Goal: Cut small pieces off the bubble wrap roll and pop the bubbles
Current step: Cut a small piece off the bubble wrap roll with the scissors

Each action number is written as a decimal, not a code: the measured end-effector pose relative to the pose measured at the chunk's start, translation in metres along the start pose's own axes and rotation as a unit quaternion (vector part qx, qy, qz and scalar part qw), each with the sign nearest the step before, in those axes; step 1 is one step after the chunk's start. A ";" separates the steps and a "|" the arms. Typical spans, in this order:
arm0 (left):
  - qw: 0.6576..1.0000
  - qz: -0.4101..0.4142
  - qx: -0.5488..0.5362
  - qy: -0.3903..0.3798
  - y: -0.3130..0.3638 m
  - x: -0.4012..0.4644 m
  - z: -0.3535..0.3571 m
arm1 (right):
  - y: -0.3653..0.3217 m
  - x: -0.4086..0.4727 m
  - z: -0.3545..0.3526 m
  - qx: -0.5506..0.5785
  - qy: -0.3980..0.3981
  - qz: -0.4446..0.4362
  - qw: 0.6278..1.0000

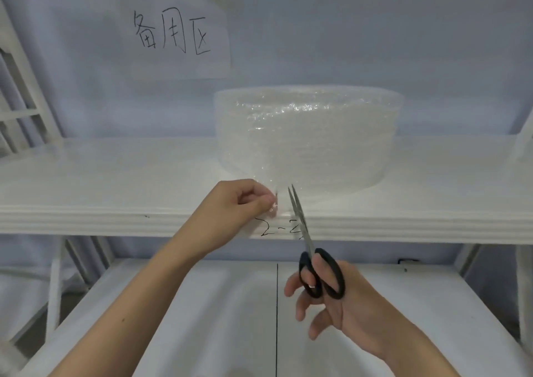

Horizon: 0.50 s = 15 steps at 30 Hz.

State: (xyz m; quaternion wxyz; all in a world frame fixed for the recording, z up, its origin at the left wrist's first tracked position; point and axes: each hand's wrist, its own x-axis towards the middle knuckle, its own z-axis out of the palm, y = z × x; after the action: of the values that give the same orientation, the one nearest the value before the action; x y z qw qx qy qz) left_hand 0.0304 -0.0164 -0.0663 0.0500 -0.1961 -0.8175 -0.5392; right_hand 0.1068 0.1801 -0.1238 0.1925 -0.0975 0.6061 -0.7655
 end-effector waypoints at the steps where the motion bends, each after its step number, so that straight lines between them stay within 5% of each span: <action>1: 1.000 0.000 0.000 0.005 0.000 0.000 0.000 | 0.004 0.005 0.000 0.003 -0.021 0.003 1.000; 7: 0.999 -0.013 0.024 0.021 -0.001 0.001 0.002 | 0.024 0.019 -0.007 0.008 -0.056 0.057 0.997; 15: 0.997 -0.009 0.047 0.060 0.011 0.004 0.003 | 0.027 0.016 -0.015 -0.026 -0.069 0.010 0.997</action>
State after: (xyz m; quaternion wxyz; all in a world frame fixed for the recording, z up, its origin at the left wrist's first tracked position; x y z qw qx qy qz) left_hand 0.0309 -0.0092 -0.0566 0.1030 -0.1536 -0.8391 -0.5117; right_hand 0.0913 0.1816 -0.1545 0.2389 -0.1495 0.6116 -0.7392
